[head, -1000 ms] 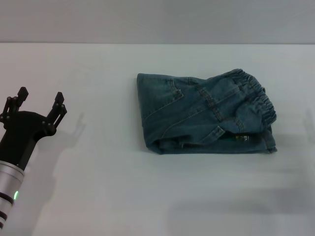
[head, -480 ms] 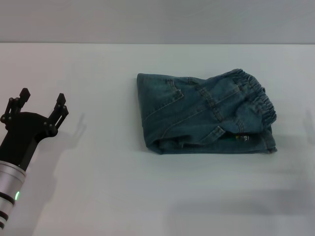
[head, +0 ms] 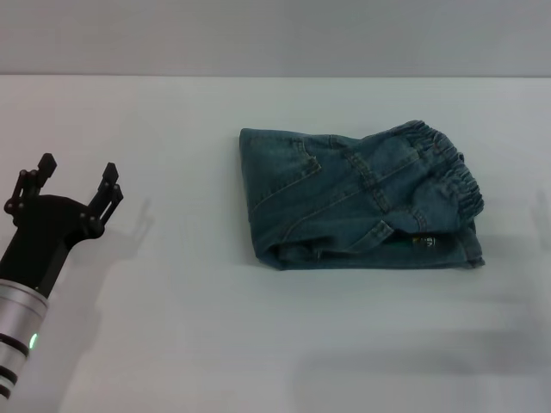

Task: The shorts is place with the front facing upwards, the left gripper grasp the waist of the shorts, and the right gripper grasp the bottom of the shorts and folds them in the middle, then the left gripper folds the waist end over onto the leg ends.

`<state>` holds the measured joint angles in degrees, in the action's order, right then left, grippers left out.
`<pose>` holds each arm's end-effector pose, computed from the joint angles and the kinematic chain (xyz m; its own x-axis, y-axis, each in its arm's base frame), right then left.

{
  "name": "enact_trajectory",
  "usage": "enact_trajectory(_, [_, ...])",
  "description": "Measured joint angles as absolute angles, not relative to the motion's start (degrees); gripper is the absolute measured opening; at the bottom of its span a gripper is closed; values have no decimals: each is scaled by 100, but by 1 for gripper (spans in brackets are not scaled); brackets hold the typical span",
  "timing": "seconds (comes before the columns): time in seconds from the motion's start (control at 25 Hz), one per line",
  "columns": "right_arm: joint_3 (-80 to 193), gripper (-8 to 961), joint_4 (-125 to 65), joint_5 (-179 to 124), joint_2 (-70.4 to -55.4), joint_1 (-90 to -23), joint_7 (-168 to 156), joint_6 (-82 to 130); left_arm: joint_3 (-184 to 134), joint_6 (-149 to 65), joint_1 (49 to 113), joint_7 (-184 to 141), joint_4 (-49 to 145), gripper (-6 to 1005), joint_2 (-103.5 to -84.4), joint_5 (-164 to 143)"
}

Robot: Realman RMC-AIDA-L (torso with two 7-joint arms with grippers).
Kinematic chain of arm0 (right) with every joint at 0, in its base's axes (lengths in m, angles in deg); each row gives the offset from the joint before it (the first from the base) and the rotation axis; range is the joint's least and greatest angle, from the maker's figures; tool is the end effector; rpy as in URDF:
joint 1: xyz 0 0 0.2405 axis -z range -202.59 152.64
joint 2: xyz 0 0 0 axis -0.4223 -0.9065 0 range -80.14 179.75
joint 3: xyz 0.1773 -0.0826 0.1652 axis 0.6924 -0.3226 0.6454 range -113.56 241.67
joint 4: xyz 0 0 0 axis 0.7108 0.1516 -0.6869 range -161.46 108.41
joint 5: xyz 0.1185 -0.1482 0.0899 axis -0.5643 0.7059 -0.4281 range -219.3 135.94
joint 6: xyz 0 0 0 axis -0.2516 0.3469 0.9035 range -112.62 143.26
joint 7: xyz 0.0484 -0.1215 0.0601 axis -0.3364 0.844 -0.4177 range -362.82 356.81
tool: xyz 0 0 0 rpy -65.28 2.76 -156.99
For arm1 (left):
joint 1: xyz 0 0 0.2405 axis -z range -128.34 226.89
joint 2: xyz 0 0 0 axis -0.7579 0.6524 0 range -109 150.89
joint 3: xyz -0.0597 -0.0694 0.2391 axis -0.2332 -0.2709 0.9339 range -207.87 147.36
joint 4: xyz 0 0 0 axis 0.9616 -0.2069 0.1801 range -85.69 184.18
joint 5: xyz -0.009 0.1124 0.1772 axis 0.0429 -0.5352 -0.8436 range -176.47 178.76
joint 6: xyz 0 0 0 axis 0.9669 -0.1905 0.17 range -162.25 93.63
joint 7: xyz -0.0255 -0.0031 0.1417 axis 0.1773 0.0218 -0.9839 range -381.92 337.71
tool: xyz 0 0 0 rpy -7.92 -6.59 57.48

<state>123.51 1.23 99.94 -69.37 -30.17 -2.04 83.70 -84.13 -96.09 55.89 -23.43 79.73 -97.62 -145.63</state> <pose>0.3436 0.2598 -0.0071 0.7017 0.0992 -0.7055 -0.7097 0.0113 -0.7044 -0.3206 0.2675 -0.0418 0.7317 -0.0201 0.6813 0.6660 -0.1913 -0.7210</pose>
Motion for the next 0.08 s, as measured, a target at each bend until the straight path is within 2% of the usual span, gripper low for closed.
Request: enact_trajectory(0.08, [12354, 625, 120, 9991, -6937, -3009, -204, 8371, -8413, -9609, 5604, -2341, 7970, 834, -9762, -14563])
